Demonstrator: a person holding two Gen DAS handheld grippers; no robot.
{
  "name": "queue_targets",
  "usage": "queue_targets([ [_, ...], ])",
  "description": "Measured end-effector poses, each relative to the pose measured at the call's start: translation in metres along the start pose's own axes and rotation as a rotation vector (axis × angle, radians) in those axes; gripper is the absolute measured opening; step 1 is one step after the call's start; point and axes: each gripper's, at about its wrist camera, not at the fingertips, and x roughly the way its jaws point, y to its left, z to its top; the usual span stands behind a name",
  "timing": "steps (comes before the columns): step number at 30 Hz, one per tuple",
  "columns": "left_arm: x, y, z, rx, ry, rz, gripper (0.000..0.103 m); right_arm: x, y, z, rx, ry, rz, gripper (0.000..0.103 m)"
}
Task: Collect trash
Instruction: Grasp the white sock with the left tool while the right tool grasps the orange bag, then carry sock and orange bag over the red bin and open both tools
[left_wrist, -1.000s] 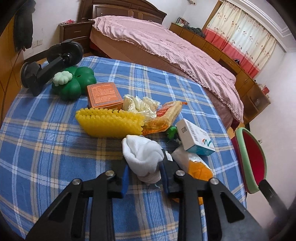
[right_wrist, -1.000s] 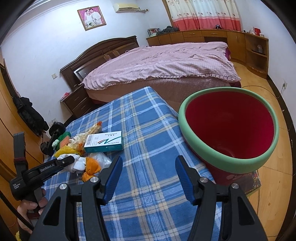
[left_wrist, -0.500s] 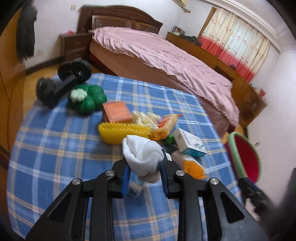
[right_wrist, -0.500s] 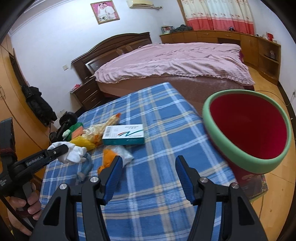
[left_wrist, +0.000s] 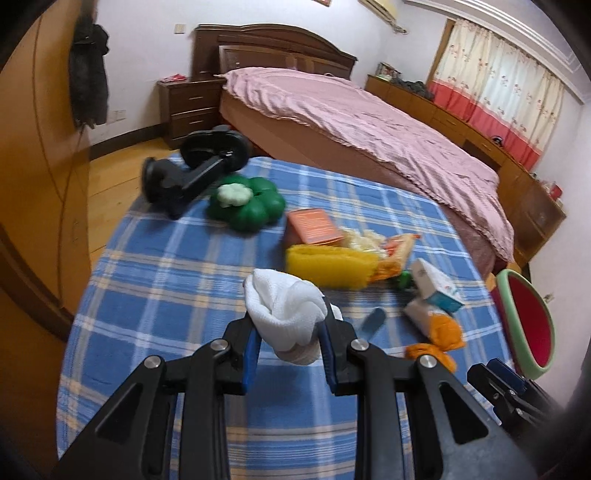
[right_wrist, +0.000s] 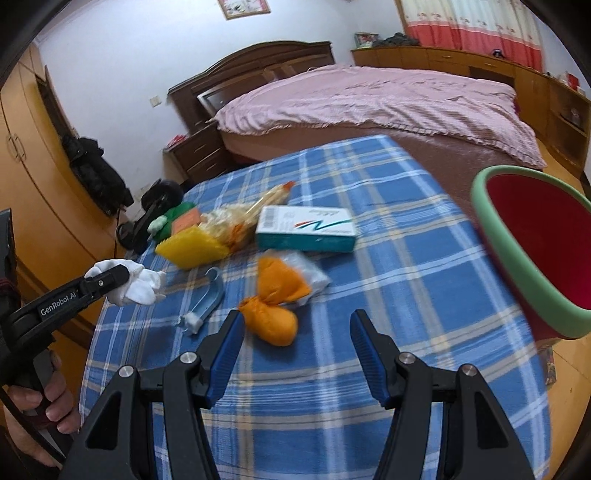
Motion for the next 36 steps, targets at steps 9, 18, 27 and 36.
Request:
queue_targets([
  [9,0.000,0.022,-0.003,-0.042,0.001,0.036,0.028,0.032,0.016,-0.002,-0.045,0.053,-0.006,0.062],
  [18,0.000,0.018,-0.005,-0.031,0.004,0.019,0.028,0.044,0.012,-0.006,-0.027,0.063,0.015,0.033],
  [27,-0.008,0.000,-0.003,-0.003,-0.005,-0.032,0.028,0.014,0.011,-0.011,-0.036,0.019,0.055,0.026],
  [36,-0.017,-0.032,0.001,0.030,-0.008,-0.121,0.028,-0.032,-0.011,-0.003,0.004,-0.080,0.035,0.025],
])
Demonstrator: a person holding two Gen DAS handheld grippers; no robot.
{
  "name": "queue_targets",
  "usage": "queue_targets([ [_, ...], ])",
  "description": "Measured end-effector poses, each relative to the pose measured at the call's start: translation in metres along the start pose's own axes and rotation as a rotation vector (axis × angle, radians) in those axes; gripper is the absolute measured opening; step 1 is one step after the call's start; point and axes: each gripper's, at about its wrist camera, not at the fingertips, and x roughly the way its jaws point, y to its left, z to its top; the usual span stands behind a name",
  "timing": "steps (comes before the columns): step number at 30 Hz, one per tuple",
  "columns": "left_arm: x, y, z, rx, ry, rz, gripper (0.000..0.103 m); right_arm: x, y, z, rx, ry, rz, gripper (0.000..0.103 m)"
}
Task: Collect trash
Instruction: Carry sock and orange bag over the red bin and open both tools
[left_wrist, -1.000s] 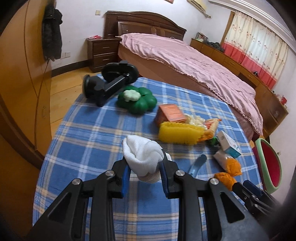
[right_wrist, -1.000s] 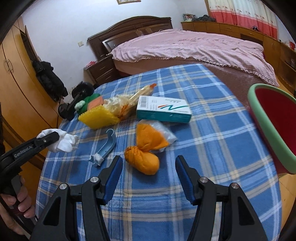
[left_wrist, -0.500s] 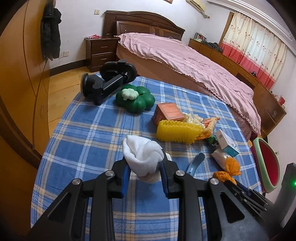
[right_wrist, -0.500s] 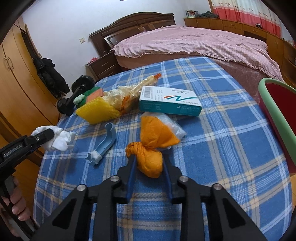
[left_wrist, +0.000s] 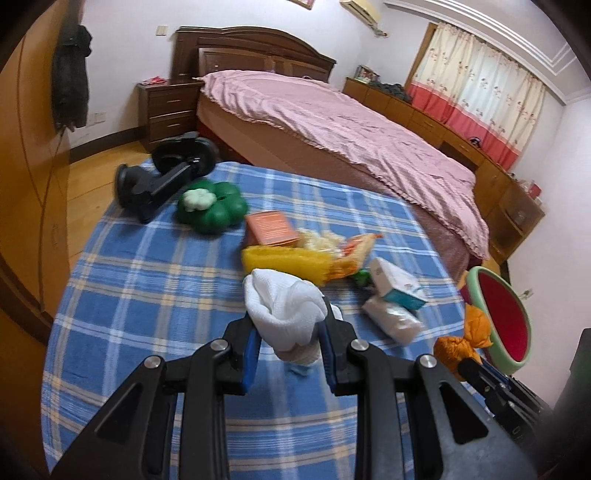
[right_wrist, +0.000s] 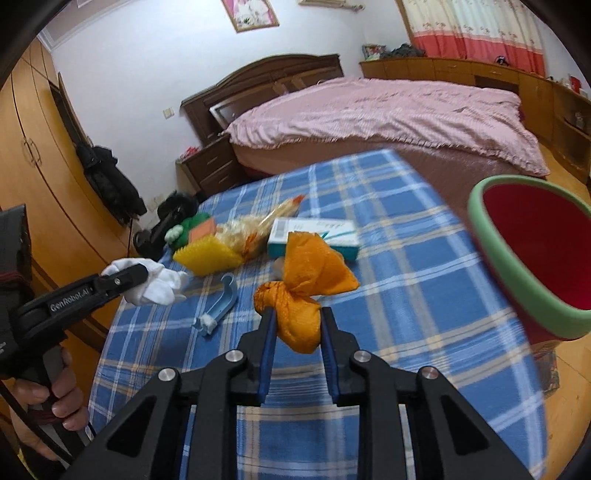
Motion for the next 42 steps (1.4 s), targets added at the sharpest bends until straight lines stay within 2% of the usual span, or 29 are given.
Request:
queue_targets([
  [20,0.002,-0.104,0.013,0.152,-0.022,-0.168,0.028,-0.078,-0.083,0.025,0.104,-0.171,-0.166,0.025],
  [42,0.045,-0.222,0.002,0.310,0.041,-0.288,0.028,-0.110,-0.175,0.023,0.235,-0.211,-0.271,0.025],
])
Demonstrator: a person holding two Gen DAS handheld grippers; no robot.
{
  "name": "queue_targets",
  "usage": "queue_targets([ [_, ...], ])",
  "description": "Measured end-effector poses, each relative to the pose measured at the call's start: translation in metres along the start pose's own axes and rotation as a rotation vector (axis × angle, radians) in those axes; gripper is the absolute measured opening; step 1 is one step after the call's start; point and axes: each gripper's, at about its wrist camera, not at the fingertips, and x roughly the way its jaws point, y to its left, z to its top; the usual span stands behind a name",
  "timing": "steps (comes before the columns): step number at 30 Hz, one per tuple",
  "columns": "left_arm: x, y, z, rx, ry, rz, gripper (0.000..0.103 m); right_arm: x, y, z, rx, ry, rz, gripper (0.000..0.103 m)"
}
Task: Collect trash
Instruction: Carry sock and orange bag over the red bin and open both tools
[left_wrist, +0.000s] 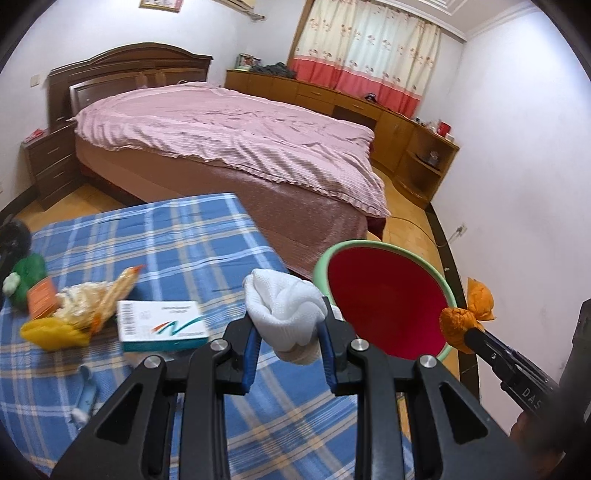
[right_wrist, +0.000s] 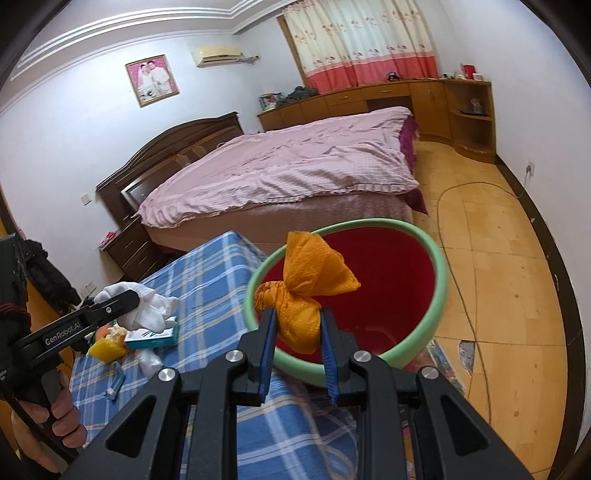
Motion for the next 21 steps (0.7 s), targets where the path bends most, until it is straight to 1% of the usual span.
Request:
queue_targets([
  [5,0.017,-0.018,0.002,0.036,0.007,-0.041,0.028,0.005,-0.018,0.004,0.027,0.002,-0.037,0.025],
  [14,0.058,-0.048,-0.001,0.074,0.060,-0.095,0.028,0.025,-0.041,0.005,0.050,0.030,-0.075,0.025],
  [21,0.088,-0.059,-0.007,0.081,0.100,-0.101,0.028,0.043,-0.057,0.004,0.056,0.062,-0.088,0.025],
])
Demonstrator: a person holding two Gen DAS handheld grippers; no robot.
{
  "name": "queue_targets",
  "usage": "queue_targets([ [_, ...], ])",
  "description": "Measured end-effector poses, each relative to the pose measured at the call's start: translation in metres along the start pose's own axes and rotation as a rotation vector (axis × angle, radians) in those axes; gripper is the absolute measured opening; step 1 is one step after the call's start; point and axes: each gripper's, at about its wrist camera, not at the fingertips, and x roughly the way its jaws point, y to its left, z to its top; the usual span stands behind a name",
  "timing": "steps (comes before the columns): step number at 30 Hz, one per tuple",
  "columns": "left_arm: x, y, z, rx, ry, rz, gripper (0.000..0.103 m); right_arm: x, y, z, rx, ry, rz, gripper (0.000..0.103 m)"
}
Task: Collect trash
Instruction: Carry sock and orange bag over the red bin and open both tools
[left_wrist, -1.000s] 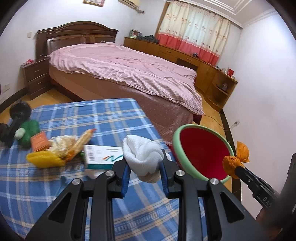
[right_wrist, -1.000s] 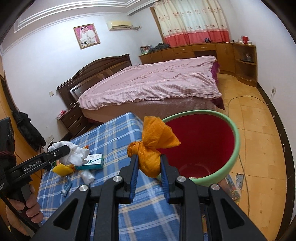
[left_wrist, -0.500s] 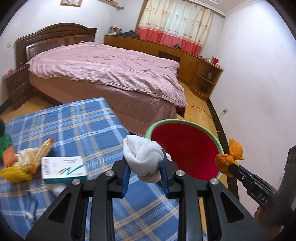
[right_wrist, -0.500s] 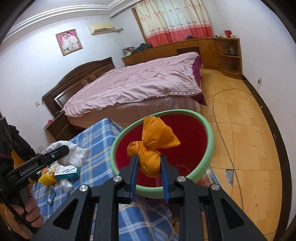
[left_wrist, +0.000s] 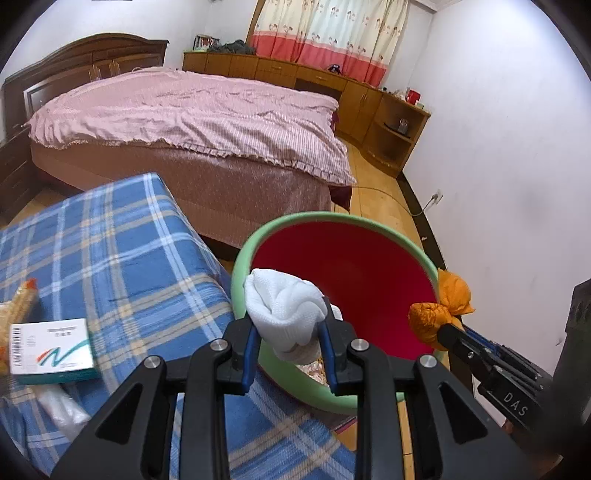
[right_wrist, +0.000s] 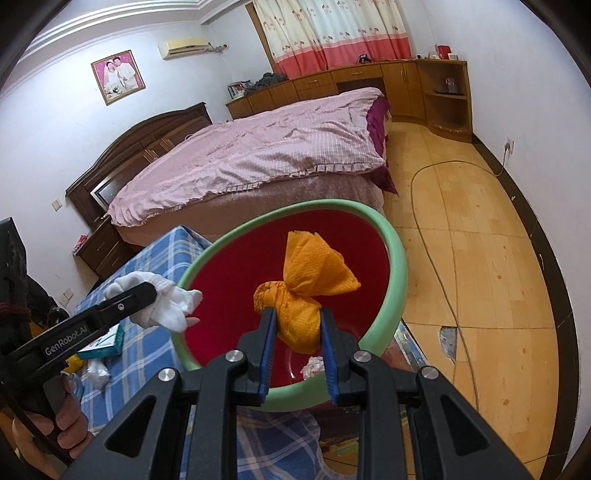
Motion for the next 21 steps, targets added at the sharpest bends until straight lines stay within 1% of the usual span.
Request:
queue_targets([
  [5,0.019,0.000,-0.004,0.004,0.029,0.012,0.028,0.012,-0.008,-0.001,0.001,0.018,-0.010,0.025],
  [9,0.026,0.000,-0.007,-0.002,0.046,0.019,0.029,0.022,-0.013,-0.002,0.002,0.036,-0.010,0.026],
  [12,0.028,0.000,-0.007,-0.001,0.048,0.031,0.036,0.028,-0.017,-0.003,0.008,0.047,-0.008,0.028],
  [14,0.029,0.000,-0.008,-0.002,0.054,0.049,0.047,0.030,-0.018,-0.003,0.012,0.052,-0.005,0.029],
  [17,0.035,0.005,-0.010,-0.030,0.075,0.055,0.051,0.031,-0.018,-0.004,0.005,0.042,-0.008,0.030],
  [21,0.040,0.007,-0.012,-0.053,0.095,0.054,0.052,0.032,-0.018,-0.003,-0.001,0.040,-0.002,0.031],
])
